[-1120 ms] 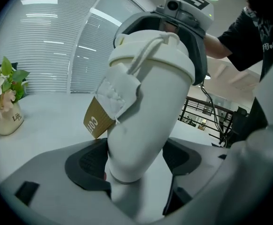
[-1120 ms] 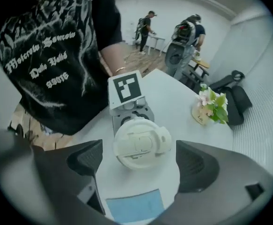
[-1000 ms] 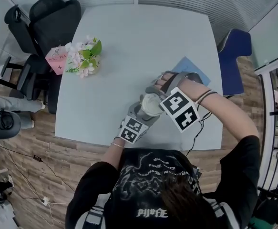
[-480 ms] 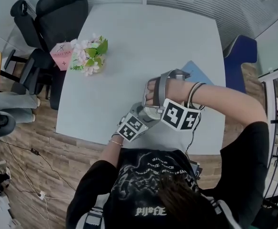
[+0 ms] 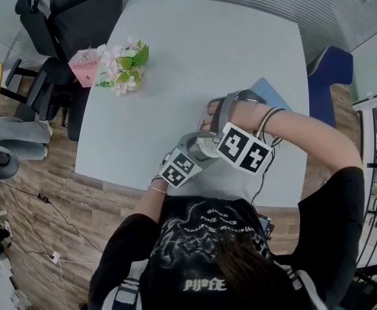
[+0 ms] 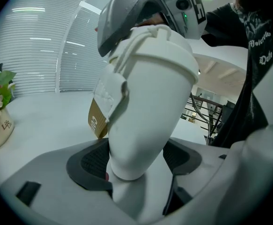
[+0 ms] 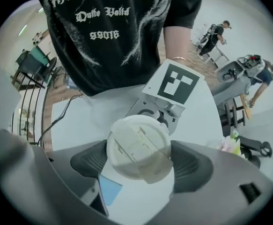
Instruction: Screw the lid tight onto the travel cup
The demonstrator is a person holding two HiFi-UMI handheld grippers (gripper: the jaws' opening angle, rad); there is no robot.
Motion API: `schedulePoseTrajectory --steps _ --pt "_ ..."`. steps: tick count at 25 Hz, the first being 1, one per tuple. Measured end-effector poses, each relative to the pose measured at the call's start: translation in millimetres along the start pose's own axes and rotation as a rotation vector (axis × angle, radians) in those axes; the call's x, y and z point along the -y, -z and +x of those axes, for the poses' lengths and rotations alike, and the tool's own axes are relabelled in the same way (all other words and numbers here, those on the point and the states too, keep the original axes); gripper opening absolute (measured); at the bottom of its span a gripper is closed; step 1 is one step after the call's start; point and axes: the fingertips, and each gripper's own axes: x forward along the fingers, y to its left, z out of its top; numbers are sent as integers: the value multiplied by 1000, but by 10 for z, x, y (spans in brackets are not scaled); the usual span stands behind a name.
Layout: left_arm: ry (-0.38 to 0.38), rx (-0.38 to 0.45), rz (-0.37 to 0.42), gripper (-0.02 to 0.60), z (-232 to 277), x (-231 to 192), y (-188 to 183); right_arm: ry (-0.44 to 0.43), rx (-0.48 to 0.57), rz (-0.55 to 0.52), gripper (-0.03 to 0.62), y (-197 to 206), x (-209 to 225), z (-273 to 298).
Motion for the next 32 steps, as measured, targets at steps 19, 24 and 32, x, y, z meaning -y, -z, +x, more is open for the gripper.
schedulePoseTrajectory --steps 19,24,32 --pt "-19 15 8 373 -22 12 0 40 63 615 425 0 84 -37" --pt "-2 -8 2 373 -53 32 0 30 40 615 423 7 85 -37" --pt "57 -17 61 373 -8 16 -2 21 39 474 400 11 55 -95"
